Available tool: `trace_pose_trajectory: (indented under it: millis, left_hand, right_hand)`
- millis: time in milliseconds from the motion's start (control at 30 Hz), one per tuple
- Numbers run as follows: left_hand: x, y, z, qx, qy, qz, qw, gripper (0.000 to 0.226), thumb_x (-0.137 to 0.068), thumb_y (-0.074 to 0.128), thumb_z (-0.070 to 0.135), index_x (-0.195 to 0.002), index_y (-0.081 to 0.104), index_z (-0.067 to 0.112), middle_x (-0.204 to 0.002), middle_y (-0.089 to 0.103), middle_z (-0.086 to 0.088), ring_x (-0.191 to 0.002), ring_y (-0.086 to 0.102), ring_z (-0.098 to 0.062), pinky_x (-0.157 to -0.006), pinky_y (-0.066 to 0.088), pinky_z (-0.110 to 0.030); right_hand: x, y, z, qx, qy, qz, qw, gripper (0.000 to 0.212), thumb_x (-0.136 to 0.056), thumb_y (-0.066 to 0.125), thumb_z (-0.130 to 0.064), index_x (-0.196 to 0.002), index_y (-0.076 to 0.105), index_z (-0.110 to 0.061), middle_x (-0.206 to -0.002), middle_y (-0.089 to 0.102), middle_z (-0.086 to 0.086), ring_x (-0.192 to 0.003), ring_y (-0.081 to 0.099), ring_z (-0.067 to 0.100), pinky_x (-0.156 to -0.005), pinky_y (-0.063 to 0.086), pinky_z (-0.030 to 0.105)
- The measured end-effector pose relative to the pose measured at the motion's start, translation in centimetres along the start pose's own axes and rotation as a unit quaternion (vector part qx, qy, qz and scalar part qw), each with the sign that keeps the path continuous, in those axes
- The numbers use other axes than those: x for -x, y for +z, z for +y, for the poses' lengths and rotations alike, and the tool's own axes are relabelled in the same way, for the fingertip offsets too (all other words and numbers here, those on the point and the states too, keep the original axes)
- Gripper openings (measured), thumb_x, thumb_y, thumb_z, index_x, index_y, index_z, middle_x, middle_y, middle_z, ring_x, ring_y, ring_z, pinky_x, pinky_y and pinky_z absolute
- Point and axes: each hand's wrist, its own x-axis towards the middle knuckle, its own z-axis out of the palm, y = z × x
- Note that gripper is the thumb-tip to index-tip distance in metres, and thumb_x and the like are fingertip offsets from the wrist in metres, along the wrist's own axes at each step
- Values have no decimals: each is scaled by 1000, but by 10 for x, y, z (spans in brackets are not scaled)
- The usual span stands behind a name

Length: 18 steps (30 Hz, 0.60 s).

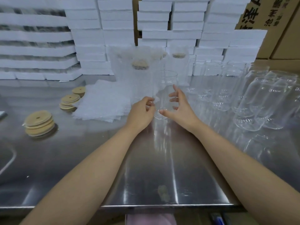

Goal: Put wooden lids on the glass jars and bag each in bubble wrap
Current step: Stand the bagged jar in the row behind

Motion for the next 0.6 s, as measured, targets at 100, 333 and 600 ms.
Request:
trace_pose_trajectory:
  millis: [100,333,600]
  left_hand:
    - [-2,-15,8,49,9,78,996,29,-87,41,9,-86,67,21,-83,71,2,-74,66,-18,-80,54,-39]
    - [-9,-125,-5,-284,-91,348,889,28,-84,47,19,-106,63,11,-116,59,-17,-111,51,-35,-89,38,-41]
    - [22,-202,-66,-279,-465,104,834,75,-85,62,33,-143,28,0,-149,25,-27,-135,27,-44,-111,28,-54]
  right_hand:
    - [0,0,0,-15,11,-15,1000,106,-78,81,-25,-154,8,-31,-135,37,-4,-123,45,8,-87,42,18]
    - [3,-2,-2,-34,18,-33,999,106,-82,78,-24,-154,1,-33,-138,42,-3,-124,48,9,-94,47,22]
    - [2,2,-4,-27,11,-33,999,107,-82,78,-23,-154,0,-31,-139,41,1,-124,47,9,-90,49,20]
